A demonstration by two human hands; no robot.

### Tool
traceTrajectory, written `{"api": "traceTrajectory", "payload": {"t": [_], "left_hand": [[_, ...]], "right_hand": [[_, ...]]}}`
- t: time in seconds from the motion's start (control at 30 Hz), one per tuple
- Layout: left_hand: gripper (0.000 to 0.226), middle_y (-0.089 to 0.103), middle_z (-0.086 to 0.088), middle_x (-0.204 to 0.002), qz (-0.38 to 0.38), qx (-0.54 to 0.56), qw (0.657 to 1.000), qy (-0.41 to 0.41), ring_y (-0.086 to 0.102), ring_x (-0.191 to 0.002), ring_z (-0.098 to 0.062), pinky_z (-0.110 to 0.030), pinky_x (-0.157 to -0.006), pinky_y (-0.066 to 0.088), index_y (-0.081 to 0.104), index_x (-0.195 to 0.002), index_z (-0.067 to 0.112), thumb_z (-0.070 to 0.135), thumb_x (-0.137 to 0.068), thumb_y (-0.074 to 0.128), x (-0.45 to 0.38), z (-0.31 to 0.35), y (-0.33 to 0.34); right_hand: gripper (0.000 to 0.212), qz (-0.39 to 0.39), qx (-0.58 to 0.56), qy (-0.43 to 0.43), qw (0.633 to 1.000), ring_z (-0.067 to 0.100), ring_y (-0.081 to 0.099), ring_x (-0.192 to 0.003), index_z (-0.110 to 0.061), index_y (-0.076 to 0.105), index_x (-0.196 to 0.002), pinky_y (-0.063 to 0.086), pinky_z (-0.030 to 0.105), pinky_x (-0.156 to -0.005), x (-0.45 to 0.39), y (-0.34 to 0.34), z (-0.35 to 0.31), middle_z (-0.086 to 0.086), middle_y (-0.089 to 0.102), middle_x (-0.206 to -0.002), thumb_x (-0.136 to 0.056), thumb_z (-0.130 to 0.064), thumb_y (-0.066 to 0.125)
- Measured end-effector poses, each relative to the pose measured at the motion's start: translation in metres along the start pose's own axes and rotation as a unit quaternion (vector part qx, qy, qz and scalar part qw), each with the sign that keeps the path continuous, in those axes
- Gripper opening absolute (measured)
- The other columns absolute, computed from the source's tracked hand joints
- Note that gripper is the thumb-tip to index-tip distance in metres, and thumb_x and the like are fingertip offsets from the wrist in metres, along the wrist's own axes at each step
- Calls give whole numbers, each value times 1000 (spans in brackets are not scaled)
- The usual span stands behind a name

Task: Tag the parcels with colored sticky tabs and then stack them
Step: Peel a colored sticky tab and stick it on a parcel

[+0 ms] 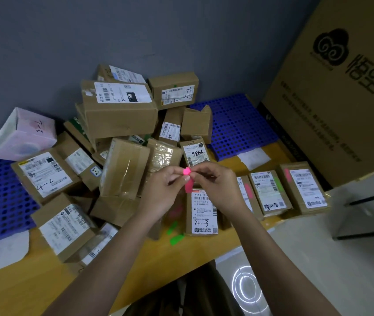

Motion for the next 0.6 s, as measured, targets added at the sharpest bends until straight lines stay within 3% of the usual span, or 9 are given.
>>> {"api": "traceTrajectory", "payload": {"t": [0.1, 0.23, 0.43, 0.6], "left_hand": [[9, 72, 12, -86, 0, 25, 1000, -8, 65, -76, 6, -4, -65, 43, 67, -98, 19, 20, -90, 64, -1, -1, 2], [11, 73, 4, -89, -29, 135, 989, -56, 70, -81, -4, -14, -70, 52, 67, -100, 19, 16, -89, 64, -5, 2, 9], [16, 74, -4, -93, -58, 295, 936, -181, 71, -88, -17, -26, -73, 57, 67, -102, 16, 12, -86, 65, -14, -6, 22], [23, 71, -5, -96, -102, 395, 875, -263, 70, -80, -11, -22, -66, 57, 63, -111, 10, 16, -90, 60, -17, -9, 35]], "right_hand": [[4, 10, 33, -13, 999, 8, 67, -80, -13, 72, -88, 57, 35, -75, 2, 0, 0, -7, 71, -82, -85, -11, 70], [5, 1, 71, -50, 996, 7, 63, -80, -12, 66, -87, 55, 29, -69, -1, -3, 2, -7, 65, -84, -90, -8, 64], [21, 22, 5, 4, 1000, 18, 62, -93, -28, 60, -81, 57, 40, -81, -6, -13, 25, -1, 54, -98, -89, -9, 65], [11, 46, 6, -46, 998, 10, 61, -83, -13, 62, -87, 49, 20, -75, 4, -16, 33, 3, 61, -91, -89, -2, 62]]}}
Point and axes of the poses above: each hand's wrist, its own x-axis away from the middle knuckle, its own y-axis out of the palm, z = x × y, the point moved 2 cm from there along -x, towards the middle knuckle
